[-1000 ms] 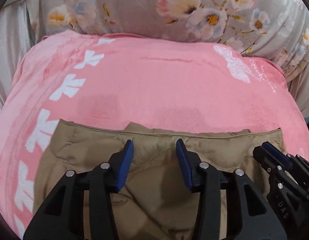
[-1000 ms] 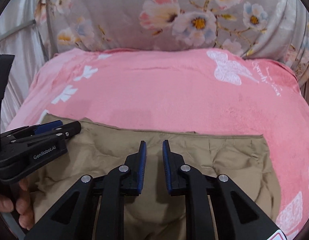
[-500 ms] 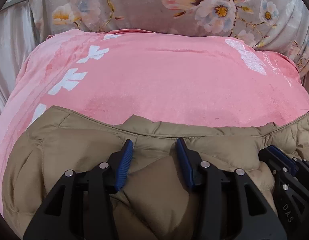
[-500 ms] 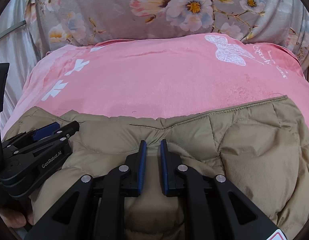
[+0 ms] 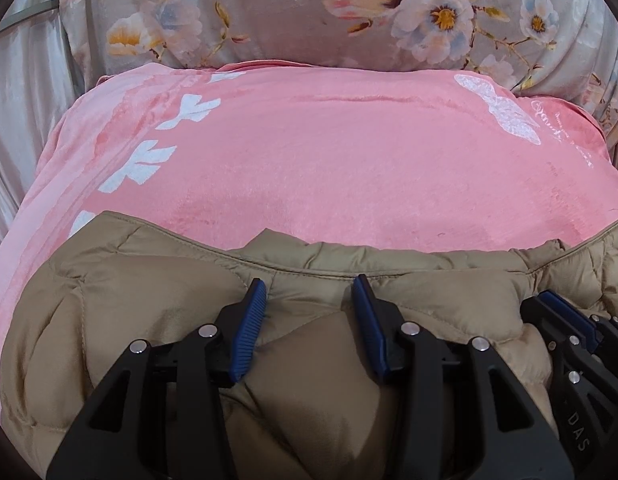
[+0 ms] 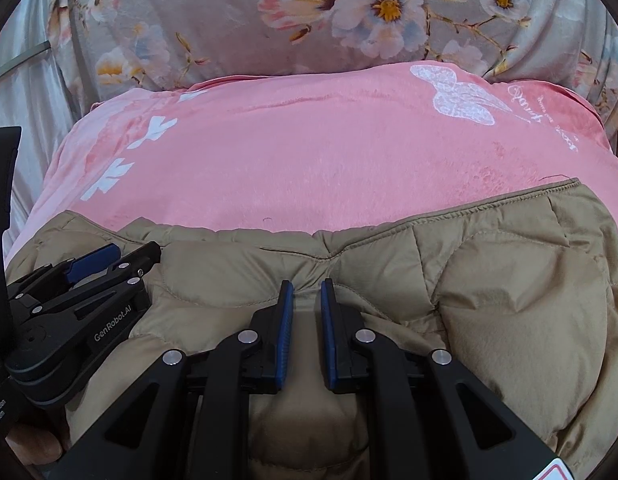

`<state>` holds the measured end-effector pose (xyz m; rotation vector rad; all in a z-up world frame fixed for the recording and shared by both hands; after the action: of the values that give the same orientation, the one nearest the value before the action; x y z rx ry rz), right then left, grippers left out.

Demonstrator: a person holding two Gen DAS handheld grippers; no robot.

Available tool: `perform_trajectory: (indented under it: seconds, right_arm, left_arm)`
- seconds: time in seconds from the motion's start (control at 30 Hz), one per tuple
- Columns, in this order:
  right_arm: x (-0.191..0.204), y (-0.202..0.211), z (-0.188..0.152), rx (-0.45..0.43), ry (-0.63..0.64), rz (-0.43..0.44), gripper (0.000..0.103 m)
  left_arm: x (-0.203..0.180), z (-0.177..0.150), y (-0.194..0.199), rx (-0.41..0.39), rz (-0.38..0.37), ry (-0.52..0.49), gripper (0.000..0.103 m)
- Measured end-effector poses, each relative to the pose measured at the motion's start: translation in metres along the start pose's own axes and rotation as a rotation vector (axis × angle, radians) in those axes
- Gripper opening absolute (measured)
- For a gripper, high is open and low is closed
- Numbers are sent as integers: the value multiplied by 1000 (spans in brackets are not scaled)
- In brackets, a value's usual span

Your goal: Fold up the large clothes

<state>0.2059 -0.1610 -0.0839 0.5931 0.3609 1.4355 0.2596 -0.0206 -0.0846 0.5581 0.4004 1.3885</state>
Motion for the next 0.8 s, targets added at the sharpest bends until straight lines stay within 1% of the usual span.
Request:
perform_trajectory:
  seconds: [0.8]
  right_arm:
    - [0,-1,0,0,0,0,11]
  left_arm:
    - [-2,0,-2,-1,28,-28,44]
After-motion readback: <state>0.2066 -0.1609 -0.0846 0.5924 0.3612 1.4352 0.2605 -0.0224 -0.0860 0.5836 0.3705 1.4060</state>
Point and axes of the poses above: each gripper's, at about its wrist camera, not at the fingertips, and y roughly against the way its jaws point, x to its left, z to its top, the point moved 6 cm from there along -y, roughly the way its jaws point, and after that the axes turned 8 degrees about -x, right-handed, at the moved point
